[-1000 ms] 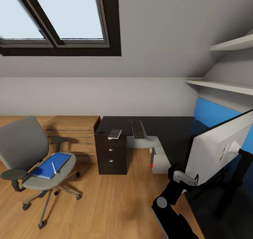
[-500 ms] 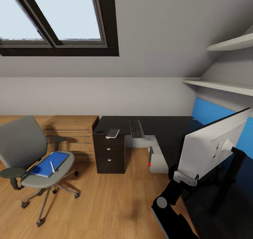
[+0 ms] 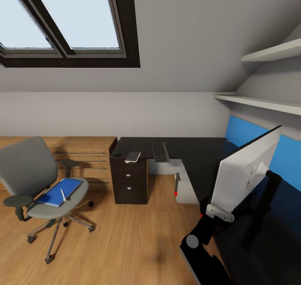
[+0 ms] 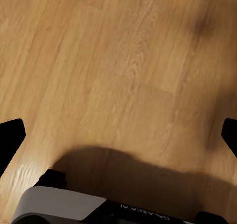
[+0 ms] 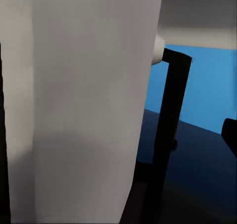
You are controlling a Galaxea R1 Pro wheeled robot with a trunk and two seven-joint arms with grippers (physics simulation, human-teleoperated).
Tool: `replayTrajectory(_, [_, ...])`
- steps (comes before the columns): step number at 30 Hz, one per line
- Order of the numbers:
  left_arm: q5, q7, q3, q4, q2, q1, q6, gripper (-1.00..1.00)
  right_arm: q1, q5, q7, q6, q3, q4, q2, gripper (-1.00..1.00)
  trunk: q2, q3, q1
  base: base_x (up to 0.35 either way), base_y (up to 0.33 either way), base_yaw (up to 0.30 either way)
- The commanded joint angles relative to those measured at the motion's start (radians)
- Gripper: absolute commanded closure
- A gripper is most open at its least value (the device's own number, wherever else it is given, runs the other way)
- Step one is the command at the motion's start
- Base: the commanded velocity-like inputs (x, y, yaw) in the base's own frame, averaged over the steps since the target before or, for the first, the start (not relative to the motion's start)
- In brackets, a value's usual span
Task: In the bedroom, organize the workspace by keeping the computer under the desk, ensuring the monitor is on the desk, placing the keyboard on the desk next to the monitor, placing the mouse on the desk next to the keyboard, moving the folder from the swivel chair onto the desk next to the mouse, stacking the notebook on top of the folder with the pen on top of the notebook, and positioning the swivel chair next to the desk.
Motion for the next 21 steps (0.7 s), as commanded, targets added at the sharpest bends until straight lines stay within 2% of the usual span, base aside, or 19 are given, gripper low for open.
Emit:
replayTrajectory(1, [0.006,0.008,-0.005,-0.002,0.001,-0.001,0.003,-1.00,-0.001,0.001,-0.003,-0.007,0.001,0.001,0.000,-1.00,-0.001,-0.001,0.000,-0.253,-0.012,0.000])
replayTrajectory(21, [0.006,0.008,-0.005,-0.002,0.001,-0.001,0.003,-1.00,-0.001,0.001,-0.002,-0.007,0.001,0.002,0.003,-1.00,-0.001,-0.001,0.000,-0.211,-0.002,0.000])
